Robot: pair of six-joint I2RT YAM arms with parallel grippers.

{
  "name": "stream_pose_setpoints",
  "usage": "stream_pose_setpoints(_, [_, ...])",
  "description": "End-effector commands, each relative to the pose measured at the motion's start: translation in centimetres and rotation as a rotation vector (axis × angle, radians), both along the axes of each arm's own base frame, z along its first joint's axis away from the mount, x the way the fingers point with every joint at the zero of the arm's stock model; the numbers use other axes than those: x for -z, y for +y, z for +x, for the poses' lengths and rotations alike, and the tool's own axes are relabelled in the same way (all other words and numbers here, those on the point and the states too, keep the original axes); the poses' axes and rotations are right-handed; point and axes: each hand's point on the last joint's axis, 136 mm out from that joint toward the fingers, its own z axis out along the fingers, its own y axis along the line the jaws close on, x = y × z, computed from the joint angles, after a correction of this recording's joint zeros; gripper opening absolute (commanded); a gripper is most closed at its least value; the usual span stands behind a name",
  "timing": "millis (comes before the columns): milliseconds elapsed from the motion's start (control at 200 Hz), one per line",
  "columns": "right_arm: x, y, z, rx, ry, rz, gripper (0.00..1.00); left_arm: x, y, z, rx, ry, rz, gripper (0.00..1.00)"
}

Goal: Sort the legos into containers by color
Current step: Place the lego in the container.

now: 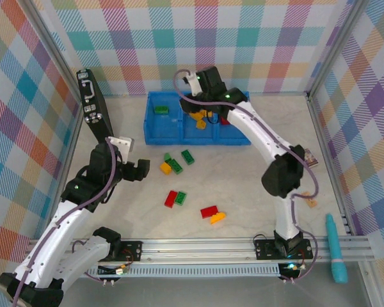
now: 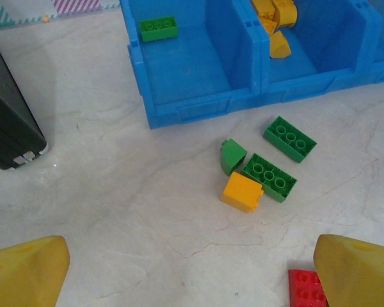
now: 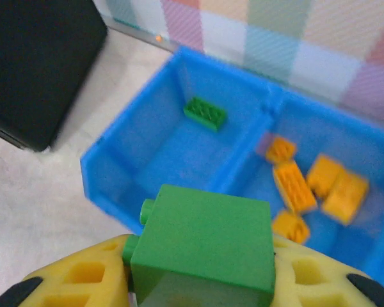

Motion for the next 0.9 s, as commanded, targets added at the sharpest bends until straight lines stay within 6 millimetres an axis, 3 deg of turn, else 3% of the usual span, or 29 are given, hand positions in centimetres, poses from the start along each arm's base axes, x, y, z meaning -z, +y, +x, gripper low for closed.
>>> stream_pose_setpoints(0, [1.5,3.9,1.8,-0.183,-0.113,-0.027,0.34,-0.4,0.1,-1.2,-0.041,0.05,-0.085,0.96])
stream_pose_setpoints(160, [5.6,6.3,3.8,-0.226,-0.101,-0.032,0.37,1.8,0.2,-2.5,-0.183,0.196,-0.243,0.94])
stream_pose_setpoints(410, [10.5,8.1,3.6,-0.3,-0.072,-0.077,0.45,6.0,-1.5,-2.0,-0.309,0.361,-0.432,0.91])
stream_pose_setpoints(555, [11.3,8.3,3.3,-0.315,-0.071,-0.093,0.51,8.4,-2.6,-0.5,-0.362,0.427,-0.489,0.91])
stream_pose_setpoints(670, [10.9,8.4,3.0,-0.332,-0.089,-0.085,0.54,10.2,-3.6,0.6,-0.396,0.455,-0.54,0.9])
stream_pose_setpoints(895, [9.8,8.5,2.8,-0.354,-0.114,-0.078,0.7,11.2,-3.8,3.3,-0.461,0.41,-0.497,0.9])
